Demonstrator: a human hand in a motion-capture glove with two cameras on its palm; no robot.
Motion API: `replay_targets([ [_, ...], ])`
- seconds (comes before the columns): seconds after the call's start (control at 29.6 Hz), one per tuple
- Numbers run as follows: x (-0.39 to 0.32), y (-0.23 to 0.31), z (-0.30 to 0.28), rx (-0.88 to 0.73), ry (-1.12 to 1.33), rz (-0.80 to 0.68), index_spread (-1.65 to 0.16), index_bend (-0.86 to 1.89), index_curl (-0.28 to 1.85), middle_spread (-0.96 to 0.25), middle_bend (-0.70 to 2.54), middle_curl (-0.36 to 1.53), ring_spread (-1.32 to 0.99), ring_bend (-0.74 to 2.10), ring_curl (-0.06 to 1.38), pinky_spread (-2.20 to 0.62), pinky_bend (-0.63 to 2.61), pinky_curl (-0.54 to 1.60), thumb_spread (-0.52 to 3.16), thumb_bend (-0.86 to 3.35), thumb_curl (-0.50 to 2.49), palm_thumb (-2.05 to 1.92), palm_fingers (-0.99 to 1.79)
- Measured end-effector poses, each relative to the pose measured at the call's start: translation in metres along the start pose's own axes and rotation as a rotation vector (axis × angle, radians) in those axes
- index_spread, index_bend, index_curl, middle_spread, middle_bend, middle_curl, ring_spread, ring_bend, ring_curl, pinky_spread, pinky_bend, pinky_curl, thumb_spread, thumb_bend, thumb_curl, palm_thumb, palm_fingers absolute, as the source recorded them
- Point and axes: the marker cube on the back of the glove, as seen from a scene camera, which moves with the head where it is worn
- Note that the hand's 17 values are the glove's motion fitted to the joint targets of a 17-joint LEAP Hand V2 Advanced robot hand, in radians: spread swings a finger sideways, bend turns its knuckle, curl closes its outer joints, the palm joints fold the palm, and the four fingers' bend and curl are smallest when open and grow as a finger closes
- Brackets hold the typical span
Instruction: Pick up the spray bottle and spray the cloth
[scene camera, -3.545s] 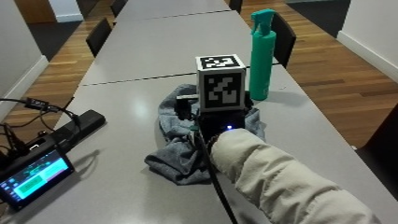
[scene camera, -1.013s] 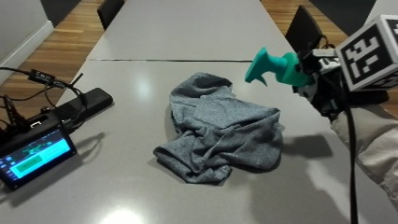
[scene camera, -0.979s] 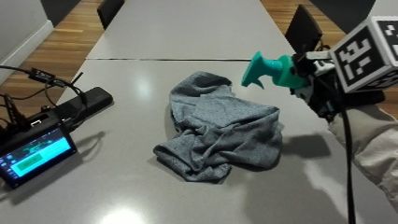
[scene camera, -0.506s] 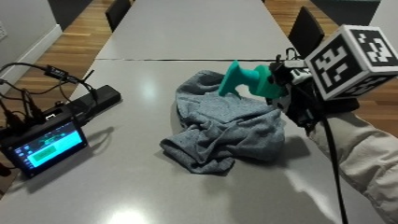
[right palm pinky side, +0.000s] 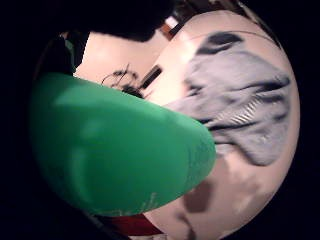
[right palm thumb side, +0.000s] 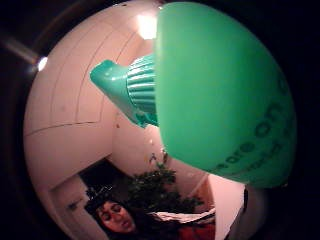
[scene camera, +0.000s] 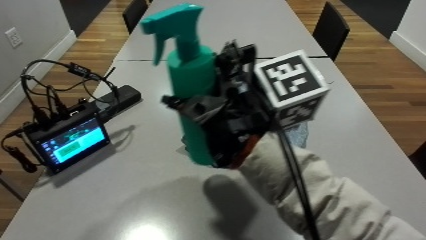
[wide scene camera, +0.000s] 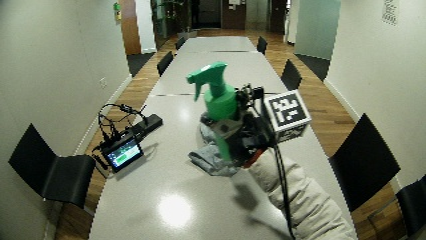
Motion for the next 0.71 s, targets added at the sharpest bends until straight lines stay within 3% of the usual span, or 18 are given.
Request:
replay_targets([
  [0.2, 0.008, 0.029, 0.116, -0.256, -0.153, -0.007, -0.27, 0.13, 0.37, -0.12, 0.29, 0.49, -0.15, 0.43, 0.45, -0.14, 0.26, 0.42, 0.43, -0.01, 0.65, 1.24, 0.91],
  [0.34, 0.017, 0.053, 0.163, -0.356, -0.211, -0.004, -0.27, 0.13, 0.37, -0.12, 0.28, 0.50, -0.15, 0.42, 0.46, -0.14, 0.25, 0.42, 0.44, -0.01, 0.66, 1.24, 0.90],
  [0.71, 0.028, 0.068, 0.180, -0.472, -0.199, -0.004, -0.28, 0.10, 0.35, -0.12, 0.29, 0.50, -0.14, 0.40, 0.46, -0.13, 0.18, 0.41, 0.59, -0.02, 0.65, 1.21, 0.80],
])
